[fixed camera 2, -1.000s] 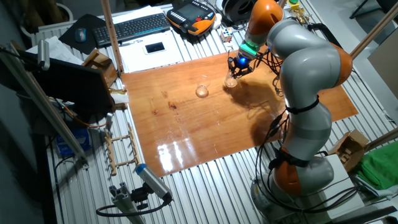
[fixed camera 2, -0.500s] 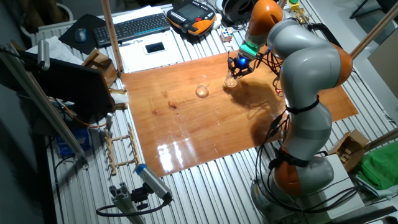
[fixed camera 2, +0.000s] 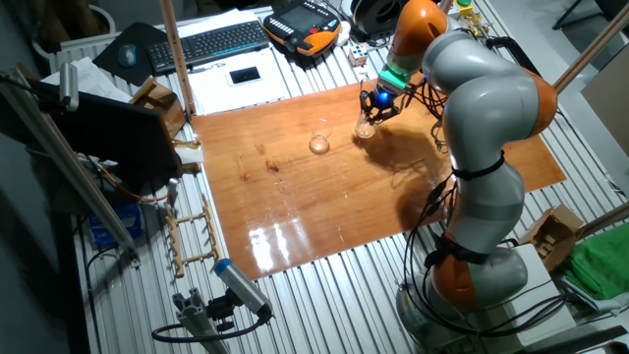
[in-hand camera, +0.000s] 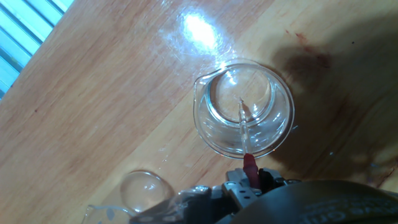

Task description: Transfer liquid using a dropper

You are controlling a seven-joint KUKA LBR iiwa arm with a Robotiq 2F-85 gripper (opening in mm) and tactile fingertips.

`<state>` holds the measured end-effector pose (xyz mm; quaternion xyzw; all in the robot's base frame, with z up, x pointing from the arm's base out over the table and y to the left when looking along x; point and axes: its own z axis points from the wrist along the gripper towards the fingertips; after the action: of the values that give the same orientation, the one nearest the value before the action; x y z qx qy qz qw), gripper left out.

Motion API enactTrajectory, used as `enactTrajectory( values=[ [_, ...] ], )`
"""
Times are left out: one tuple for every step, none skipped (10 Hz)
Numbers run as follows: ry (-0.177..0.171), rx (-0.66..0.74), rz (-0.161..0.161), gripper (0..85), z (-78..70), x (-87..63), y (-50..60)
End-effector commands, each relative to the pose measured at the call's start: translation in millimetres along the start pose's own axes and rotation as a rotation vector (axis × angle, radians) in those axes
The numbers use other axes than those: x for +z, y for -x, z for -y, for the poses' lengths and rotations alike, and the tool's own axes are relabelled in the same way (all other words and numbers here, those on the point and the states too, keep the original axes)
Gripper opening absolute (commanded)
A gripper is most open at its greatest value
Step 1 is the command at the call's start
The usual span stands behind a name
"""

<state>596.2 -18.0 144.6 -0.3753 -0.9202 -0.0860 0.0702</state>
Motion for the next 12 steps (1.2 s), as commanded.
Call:
enactTrajectory(
  values=[
    [0.0, 0.0, 0.0, 21.0, 0.0, 0.4, 0.1],
    [0.001, -0.002, 0.001, 22.0, 0.0, 0.8, 0.2],
    [0.002, -0.003, 0.002, 22.3, 0.0, 1.2, 0.3],
    [0.002, -0.005, 0.004, 22.7, 0.0, 1.2, 0.4],
    [0.002, -0.006, 0.007, 23.0, 0.1, 1.2, 0.5],
    [0.0, -0.01, 0.009, 23.0, 0.2, 1.1, 0.6],
    [-0.001, -0.01, 0.01, 23.0, 0.2, 1.1, 0.7],
    [0.0, -0.01, 0.011, 23.3, 0.3, 1.3, 0.8],
    [0.0, -0.012, 0.011, 24.0, 0.3, 1.9, 1.0],
    [0.001, -0.012, 0.012, 24.0, 0.4, 2.9, 1.4],
    [0.002, -0.012, 0.013, 24.7, 0.8, 3.4, 1.7],
    [0.001, -0.012, 0.014, 25.0, 1.0, 3.4, 1.8]
  ],
)
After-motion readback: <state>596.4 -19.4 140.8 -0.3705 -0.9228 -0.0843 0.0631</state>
